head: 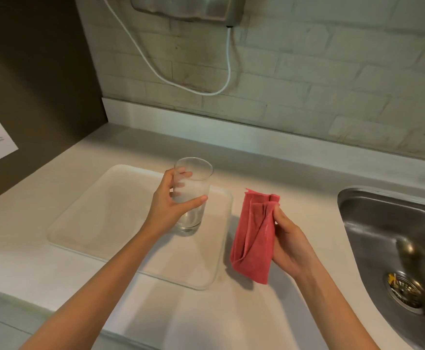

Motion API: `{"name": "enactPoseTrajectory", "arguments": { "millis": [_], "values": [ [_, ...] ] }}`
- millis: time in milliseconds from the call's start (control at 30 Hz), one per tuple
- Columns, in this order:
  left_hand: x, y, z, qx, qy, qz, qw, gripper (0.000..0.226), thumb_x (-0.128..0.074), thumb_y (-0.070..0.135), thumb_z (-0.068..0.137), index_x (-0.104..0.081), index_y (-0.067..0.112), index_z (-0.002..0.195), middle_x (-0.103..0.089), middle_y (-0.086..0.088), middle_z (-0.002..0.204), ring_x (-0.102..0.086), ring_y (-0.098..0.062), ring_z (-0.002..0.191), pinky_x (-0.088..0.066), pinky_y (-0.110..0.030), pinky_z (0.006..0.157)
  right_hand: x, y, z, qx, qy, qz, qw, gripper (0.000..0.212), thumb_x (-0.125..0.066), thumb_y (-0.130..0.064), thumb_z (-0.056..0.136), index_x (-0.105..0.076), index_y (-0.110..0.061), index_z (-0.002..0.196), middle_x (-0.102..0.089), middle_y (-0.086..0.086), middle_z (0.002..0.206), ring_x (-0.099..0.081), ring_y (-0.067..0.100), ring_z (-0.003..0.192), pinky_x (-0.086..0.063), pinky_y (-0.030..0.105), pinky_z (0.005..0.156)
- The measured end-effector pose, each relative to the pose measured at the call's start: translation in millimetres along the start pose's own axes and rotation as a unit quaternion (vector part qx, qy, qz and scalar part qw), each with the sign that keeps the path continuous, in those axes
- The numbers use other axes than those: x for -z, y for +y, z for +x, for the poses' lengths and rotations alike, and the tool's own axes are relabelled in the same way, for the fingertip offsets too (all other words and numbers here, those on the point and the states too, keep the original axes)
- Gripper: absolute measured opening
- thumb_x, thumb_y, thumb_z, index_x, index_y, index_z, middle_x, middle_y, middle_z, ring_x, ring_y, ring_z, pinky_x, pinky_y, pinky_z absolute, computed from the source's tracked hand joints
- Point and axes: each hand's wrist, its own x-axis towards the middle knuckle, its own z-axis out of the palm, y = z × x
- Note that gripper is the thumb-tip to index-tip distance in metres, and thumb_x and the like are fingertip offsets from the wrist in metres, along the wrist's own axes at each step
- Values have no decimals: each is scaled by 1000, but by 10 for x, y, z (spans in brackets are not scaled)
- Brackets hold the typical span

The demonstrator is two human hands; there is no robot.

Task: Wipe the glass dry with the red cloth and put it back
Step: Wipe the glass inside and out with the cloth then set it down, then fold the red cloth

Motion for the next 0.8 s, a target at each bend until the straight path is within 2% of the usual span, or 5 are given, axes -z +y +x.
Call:
{"name": "enactPoseTrajectory", "arguments": {
  "millis": [267,433,567,633,800],
  "values": [
    [55,-168,-126,18,-40,-13,999,73,-81,45,47,-46,41,111,-58,19,123,-55,-15,111,-45,-26,88,92,36,-101,21,45,-5,999,45,-89,-26,54,-72,-11,93,-71,14,91,-69,27,84,-56,46,79],
    [122,-122,-203,2,-27,78,997,98,-81,53,45,-31,43,129,-41,10,138,-39,-20,129,-39,-28,99,49,91,-52,37,94,9,995,24,-56,-25,84,-62,-8,100,-71,14,87,-70,26,78,-59,42,68],
    [-104,290,-565,-268,164,210,926,71,-75,37,70,-47,10,129,-47,-3,132,-40,-18,124,-33,-30,106,26,124,42,80,137,-35,987,41,-70,-31,77,-52,-9,107,-60,14,94,-61,26,85,-54,43,78],
    [-500,491,-808,-307,61,174,934,37,-63,21,85,-59,9,120,-59,-5,122,-51,-15,117,-41,-32,101,-30,126,67,120,154,-65,979,26,-63,-29,83,-52,-9,96,-61,9,85,-59,21,77,-55,35,73],
    [-1103,722,-849,-77,-121,82,986,48,-37,39,95,-38,27,141,-57,6,133,-54,-5,118,-45,-30,98,-280,164,-47,229,204,-244,920,18,-41,-28,96,-49,-12,94,-55,2,76,-54,6,61,-48,18,56]
  ]
}}
